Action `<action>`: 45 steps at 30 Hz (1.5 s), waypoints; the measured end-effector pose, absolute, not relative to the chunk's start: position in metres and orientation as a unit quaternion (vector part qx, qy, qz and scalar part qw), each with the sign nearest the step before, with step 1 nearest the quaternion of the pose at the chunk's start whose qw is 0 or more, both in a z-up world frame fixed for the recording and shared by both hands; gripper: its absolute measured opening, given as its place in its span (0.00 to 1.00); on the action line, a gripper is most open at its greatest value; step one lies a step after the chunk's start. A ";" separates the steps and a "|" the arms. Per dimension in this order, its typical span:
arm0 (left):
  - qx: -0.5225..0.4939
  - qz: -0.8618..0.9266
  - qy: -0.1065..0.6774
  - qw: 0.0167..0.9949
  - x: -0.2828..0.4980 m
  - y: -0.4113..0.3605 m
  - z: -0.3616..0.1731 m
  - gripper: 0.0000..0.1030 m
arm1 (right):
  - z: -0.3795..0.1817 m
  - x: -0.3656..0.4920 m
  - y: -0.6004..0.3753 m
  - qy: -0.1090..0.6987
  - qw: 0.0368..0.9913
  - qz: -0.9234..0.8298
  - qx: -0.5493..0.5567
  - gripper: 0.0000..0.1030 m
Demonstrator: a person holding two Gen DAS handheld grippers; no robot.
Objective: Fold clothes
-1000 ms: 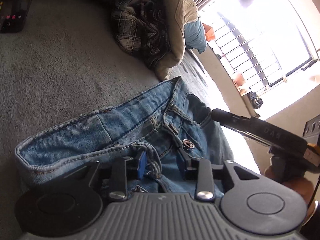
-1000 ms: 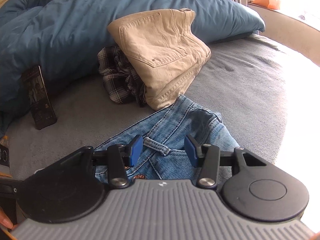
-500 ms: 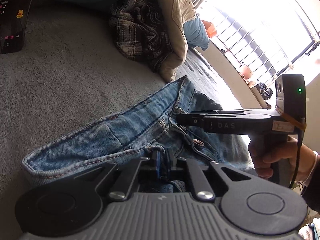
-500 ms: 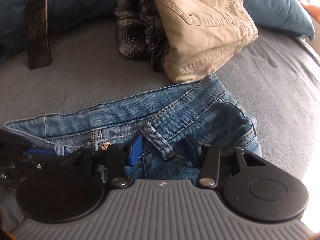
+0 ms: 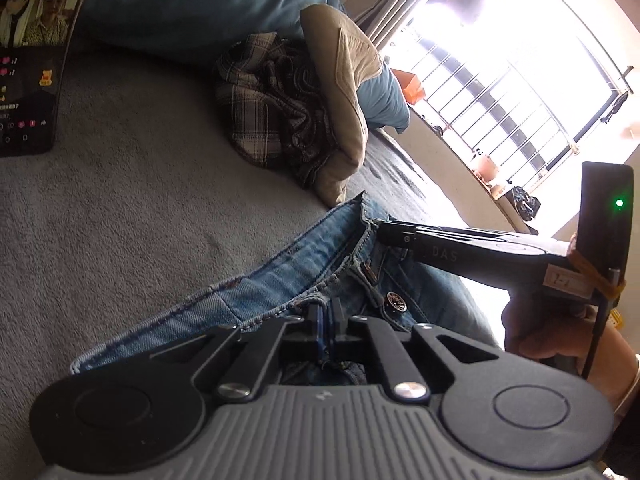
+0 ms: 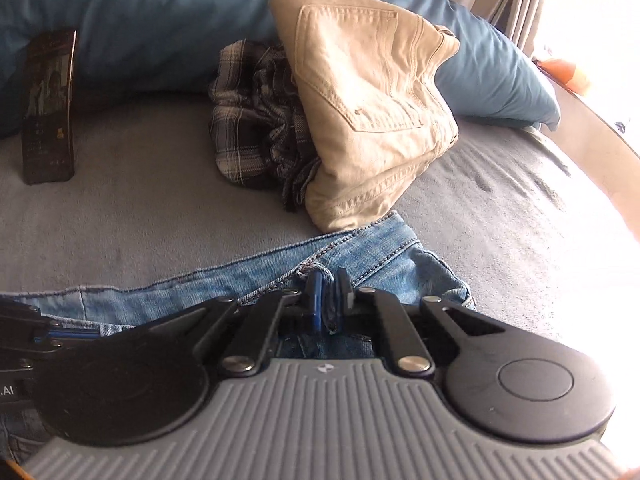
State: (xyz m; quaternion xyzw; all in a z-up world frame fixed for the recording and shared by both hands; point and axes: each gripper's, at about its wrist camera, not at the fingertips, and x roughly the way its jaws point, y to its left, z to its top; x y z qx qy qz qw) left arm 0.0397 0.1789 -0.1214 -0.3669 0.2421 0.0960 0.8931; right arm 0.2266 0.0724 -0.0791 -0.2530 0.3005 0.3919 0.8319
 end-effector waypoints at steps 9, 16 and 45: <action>-0.360 0.128 0.236 0.894 0.029 0.202 -0.115 0.03 | -0.086 0.235 0.097 0.306 0.828 0.410 -0.228 0.04; -0.340 0.128 0.246 0.898 0.031 0.202 -0.118 0.03 | -0.111 0.244 0.105 0.339 0.826 0.400 -0.209 0.04; -0.270 0.073 0.265 0.923 0.019 0.179 -0.082 0.40 | -0.021 0.203 -0.184 0.357 0.904 0.200 0.125 0.45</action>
